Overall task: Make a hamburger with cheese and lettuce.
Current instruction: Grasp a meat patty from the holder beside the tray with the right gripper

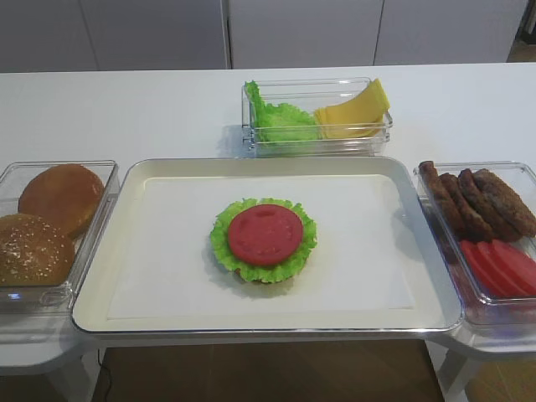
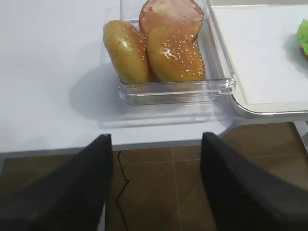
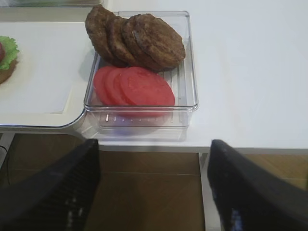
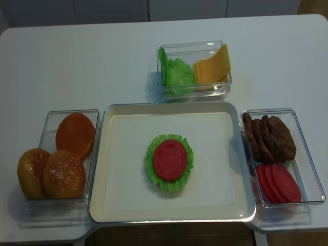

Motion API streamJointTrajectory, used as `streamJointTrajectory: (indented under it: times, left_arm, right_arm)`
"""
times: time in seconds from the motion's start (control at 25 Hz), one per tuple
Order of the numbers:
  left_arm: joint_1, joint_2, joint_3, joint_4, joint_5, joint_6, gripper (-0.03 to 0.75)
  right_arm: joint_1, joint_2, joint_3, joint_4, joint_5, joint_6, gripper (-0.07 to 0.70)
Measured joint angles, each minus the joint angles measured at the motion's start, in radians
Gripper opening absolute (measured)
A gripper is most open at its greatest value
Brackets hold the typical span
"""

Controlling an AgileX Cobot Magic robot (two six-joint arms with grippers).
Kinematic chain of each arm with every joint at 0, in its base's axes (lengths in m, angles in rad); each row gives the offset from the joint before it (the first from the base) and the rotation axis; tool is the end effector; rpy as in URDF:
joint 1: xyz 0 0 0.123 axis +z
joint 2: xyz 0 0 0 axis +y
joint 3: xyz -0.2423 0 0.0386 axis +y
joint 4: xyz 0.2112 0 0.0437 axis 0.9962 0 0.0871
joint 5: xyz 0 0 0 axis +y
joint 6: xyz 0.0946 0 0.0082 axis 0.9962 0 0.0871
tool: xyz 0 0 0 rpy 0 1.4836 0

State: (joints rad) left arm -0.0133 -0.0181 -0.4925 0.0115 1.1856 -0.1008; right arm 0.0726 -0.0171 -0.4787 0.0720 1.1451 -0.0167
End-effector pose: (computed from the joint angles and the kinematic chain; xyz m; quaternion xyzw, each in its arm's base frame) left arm -0.0011 0.0010 0.2458 -0.0392 0.8807 -0.0212 0.4715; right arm 0.0018 0.0064 0.2459 -0.0419 0.8739 0.0494 0.4817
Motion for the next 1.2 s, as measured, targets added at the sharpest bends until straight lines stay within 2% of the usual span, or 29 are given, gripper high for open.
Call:
streamJointTrajectory:
  times: [0.96,1.2]
  left_arm:
    - [0.000,0.000,0.000,0.000,0.000,0.000,0.433]
    - [0.000,0.000,0.000,0.000,0.000,0.000,0.433]
  right_arm:
    - [0.000,0.000,0.000,-0.002,-0.006,0.000,0.539]
    - [0.000,0.020,-0.066,0.010,-0.027,0.052,0.538]
